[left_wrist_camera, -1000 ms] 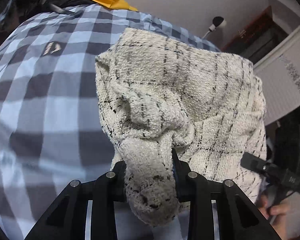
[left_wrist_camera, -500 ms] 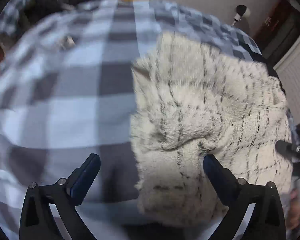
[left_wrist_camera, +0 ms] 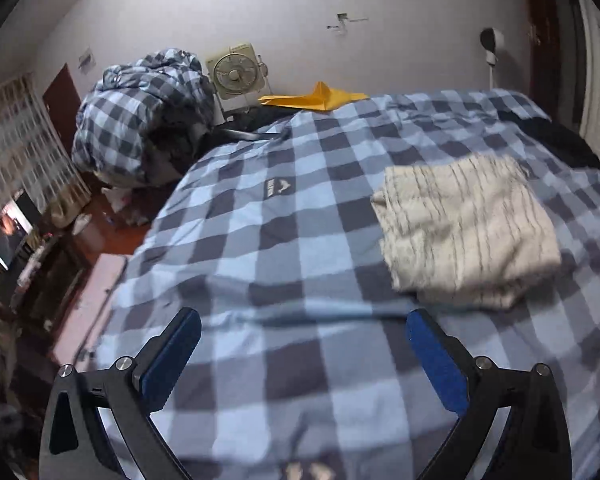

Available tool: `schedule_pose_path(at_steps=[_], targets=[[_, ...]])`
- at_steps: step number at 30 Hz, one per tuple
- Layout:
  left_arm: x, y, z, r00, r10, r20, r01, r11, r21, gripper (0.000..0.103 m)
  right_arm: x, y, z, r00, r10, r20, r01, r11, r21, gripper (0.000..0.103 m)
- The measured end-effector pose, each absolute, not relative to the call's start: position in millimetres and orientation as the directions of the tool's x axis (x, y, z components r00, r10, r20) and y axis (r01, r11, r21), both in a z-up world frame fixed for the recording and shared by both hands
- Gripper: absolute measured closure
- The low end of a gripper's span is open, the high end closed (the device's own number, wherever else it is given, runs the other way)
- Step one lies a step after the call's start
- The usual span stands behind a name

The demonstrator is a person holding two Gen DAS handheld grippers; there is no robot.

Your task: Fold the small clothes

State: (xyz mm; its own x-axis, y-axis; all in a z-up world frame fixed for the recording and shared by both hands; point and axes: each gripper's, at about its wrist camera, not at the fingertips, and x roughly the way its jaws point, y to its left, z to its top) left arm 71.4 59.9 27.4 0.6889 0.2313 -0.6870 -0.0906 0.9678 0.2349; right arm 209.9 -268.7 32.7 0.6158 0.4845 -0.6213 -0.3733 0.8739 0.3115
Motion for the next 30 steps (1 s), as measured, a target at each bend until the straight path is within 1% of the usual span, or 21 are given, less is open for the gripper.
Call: schedule_pose_path(at_steps=[2,5,9,10,13,14,17,22,25,28,30], targets=[[57.1,51.5,31.6,0.71,0.209,-0.673,-0.049,0.967,0.249,0.0,193.2,-268.3,26.1,0.629,0.466,-0.622,-0.4,0.88,0.255,0.003],[28.8,37.2,32.1,0.751,0.175,-0.637,-0.006,0.966,0.259,0.0,175.2,-271.3,10.4,0.648,0.409,-0.643,-0.367,0.907,0.206,0.003],[19.6,23.5,15.7,0.734,0.169,-0.658,0.047,0.954,0.297,0.0,158.9,-272.8,-2.6,0.656,0.363,-0.662,-0.334,0.926,0.177,0.003],[18.9,21.9,12.6,0.729,0.187,-0.659,0.039,0.949,0.313,0.0,154.6,-272.5,-6.5,0.66,0.364,-0.658,-0.34,0.925,0.171,0.003],[17.3,19.0,9.7,0.733,0.271,-0.624,-0.018,0.925,0.38,0.0,147.7,-269.4,-22.1,0.686,0.364,-0.629,-0.357,0.923,0.145,0.003],[18.0,18.7,8.3,0.729,0.272,-0.628,-0.014,0.923,0.385,0.0,148.0,-267.8,-27.6,0.69,0.358,-0.629,-0.352,0.925,0.141,0.003],[21.1,18.4,0.3,0.722,0.242,-0.648,0.021,0.928,0.371,0.0,151.5,-261.3,-36.2,0.68,0.344,-0.647,-0.355,0.927,0.12,0.003],[24.9,16.0,-5.0,0.736,0.143,-0.662,0.094,0.947,0.309,0.0,151.4,-255.7,-32.7,0.732,0.312,-0.606,-0.346,0.936,0.064,0.003],[26.9,17.0,-2.4,0.761,0.117,-0.638,0.087,0.956,0.279,0.0,146.6,-258.4,-30.8,0.751,0.297,-0.59,-0.334,0.941,0.048,0.003],[25.8,19.9,1.3,0.791,0.081,-0.606,0.08,0.969,0.235,0.0,141.3,-266.3,-26.9,0.766,0.309,-0.564,-0.328,0.942,0.07,0.003],[22.9,20.0,2.7,0.814,0.097,-0.572,0.049,0.971,0.233,0.0,137.8,-270.5,-25.0,0.776,0.313,-0.548,-0.325,0.942,0.079,0.003]])
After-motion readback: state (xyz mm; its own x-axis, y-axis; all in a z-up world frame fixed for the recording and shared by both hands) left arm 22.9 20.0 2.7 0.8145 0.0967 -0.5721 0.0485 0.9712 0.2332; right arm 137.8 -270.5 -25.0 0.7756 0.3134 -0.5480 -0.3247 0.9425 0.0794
